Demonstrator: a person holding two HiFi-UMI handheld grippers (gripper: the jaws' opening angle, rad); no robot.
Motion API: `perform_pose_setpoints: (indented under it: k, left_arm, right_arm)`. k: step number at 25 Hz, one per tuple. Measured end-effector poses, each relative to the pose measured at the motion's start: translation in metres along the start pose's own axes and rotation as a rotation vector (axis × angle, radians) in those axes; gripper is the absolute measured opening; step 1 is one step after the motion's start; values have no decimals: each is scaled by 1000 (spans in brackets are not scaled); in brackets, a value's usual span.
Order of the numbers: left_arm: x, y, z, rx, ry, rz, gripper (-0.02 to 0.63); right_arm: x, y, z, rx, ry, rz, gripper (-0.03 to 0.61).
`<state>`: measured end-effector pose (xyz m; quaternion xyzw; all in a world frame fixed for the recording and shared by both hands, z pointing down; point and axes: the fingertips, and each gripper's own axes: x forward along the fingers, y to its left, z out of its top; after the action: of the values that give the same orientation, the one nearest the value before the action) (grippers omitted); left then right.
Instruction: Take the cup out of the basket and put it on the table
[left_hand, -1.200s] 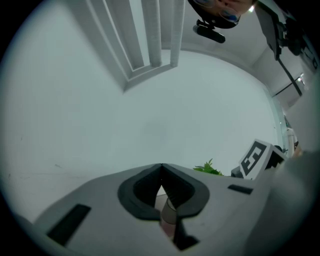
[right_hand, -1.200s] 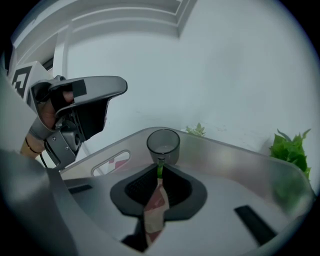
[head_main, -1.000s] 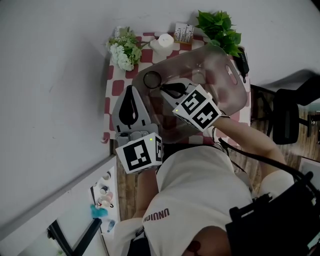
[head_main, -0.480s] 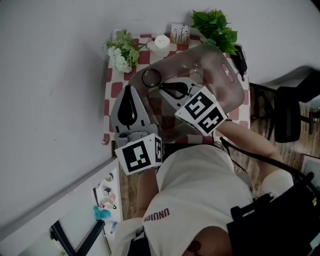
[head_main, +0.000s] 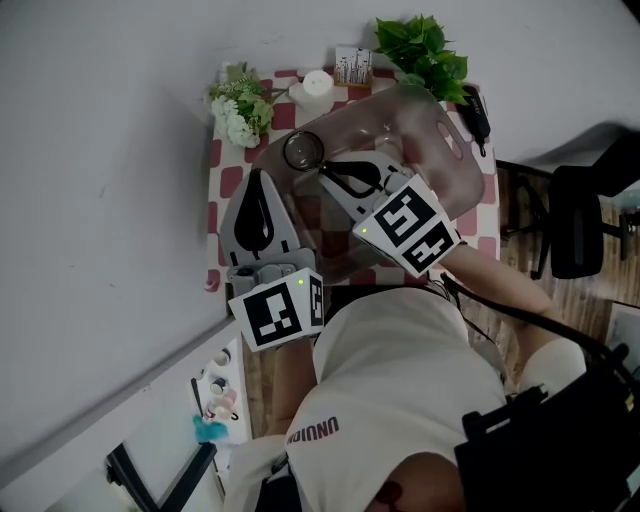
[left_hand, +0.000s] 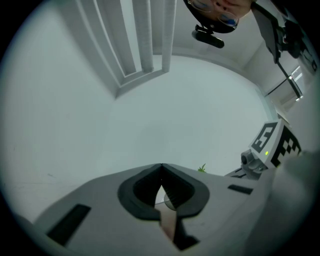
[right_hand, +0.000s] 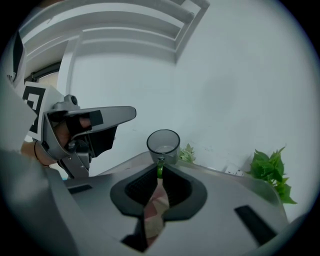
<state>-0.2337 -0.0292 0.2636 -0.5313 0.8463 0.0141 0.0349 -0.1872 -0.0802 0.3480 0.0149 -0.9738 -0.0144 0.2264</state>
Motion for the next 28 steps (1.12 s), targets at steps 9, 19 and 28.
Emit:
perform_pose_setpoints:
  k: [9, 19, 28]
  left_arm:
    - [5, -9, 6, 16, -14, -45, 12]
    - [10, -29, 11, 30, -25, -103, 12]
    - [20, -48, 10, 24, -18, -157, 12]
  right_arm:
    - [-16, -10, 11, -3, -49, -68, 46]
    - [-38, -23, 15, 30, -95, -144, 46]
    - [-57, -42, 11, 50, -110, -216, 46]
